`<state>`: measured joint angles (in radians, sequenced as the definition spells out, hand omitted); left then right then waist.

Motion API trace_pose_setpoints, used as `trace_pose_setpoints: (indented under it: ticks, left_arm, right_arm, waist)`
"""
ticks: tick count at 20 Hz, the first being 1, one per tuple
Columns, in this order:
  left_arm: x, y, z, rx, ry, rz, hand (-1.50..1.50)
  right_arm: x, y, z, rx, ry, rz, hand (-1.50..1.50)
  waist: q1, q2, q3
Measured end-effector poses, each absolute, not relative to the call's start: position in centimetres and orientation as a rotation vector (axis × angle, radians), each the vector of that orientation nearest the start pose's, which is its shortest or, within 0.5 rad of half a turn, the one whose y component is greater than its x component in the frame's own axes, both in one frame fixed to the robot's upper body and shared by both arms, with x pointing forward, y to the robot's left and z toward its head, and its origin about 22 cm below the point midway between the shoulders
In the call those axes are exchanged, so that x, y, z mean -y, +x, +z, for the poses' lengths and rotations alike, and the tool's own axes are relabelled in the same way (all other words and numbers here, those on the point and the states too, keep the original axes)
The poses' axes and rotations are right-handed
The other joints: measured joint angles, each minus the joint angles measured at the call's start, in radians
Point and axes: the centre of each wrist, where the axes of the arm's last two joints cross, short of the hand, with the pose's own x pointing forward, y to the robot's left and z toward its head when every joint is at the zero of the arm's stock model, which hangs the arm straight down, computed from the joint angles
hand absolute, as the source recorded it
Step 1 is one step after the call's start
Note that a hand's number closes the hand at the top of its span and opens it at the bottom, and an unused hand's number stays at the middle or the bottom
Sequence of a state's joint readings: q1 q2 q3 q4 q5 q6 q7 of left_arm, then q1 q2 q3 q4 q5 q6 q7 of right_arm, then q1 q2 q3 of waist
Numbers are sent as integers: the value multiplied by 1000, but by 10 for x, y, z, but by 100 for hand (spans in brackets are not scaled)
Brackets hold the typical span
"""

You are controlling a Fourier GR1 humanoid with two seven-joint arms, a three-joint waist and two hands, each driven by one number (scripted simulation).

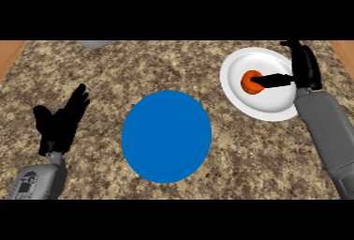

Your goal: Pick the squash from the plate and place it in the plate

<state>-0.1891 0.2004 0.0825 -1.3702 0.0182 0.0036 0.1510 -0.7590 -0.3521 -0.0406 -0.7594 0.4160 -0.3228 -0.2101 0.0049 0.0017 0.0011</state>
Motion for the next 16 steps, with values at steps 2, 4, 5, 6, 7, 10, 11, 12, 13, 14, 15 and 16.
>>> trace_pose_setpoints:
  ticks: [2, 4, 5, 6, 7, 10, 11, 12, 13, 14, 15, 16]
  left_arm:
    - [-282, 289, 17, 1400, 175, -85, 0]
    - [-283, 288, 18, 1401, 177, -82, 0]
    - [-285, 287, 16, 1398, 181, -81, 0]
    - [-286, 287, 17, 1397, 183, -80, 0]
    - [-287, 285, 16, 1392, 181, -79, 0]
    - [-286, 282, 16, 1394, 189, -76, 0]
    - [-290, 283, 17, 1395, 187, -76, 0]
    - [-293, 284, 18, 1400, 188, -77, 0]
    - [-289, 287, 21, 1403, 184, -76, 0]
    - [-290, 286, 20, 1406, 185, -74, 0]
    - [-291, 287, 19, 1407, 189, -77, 0]
    - [-288, 287, 19, 1407, 186, -76, 0]
  right_arm:
    - [274, 413, 86, 1817, -728, 431, -150]
    - [274, 413, 101, 1857, -663, 362, -150]
    - [273, 412, 106, 1857, -627, 325, -150]
    - [273, 411, 108, 1848, -588, 284, -150]
    - [274, 409, 110, 1834, -547, 251, -150]
    - [285, 404, 118, 1782, -415, 188, -150]
    - [290, 402, 119, 1771, -380, 172, -150]
    - [297, 400, 117, 1762, -349, 156, -150]
    - [303, 398, 116, 1758, -323, 150, -150]
    - [306, 394, 110, 1754, -306, 146, -150]
    - [311, 389, 106, 1757, -292, 141, -150]
    - [321, 386, 104, 1763, -283, 139, -150]
  waist:
    - [-3, -3, 0]
    - [-9, -5, -1]
    - [-12, -6, -1]
    - [-14, -7, -1]
    - [-15, -8, -1]
    - [-17, -9, -1]
    - [-16, -8, -1]
    - [-14, -6, -1]
    - [-12, -5, -1]
    - [-11, -5, -1]
    - [-11, -4, -1]
    - [-9, -3, -1]
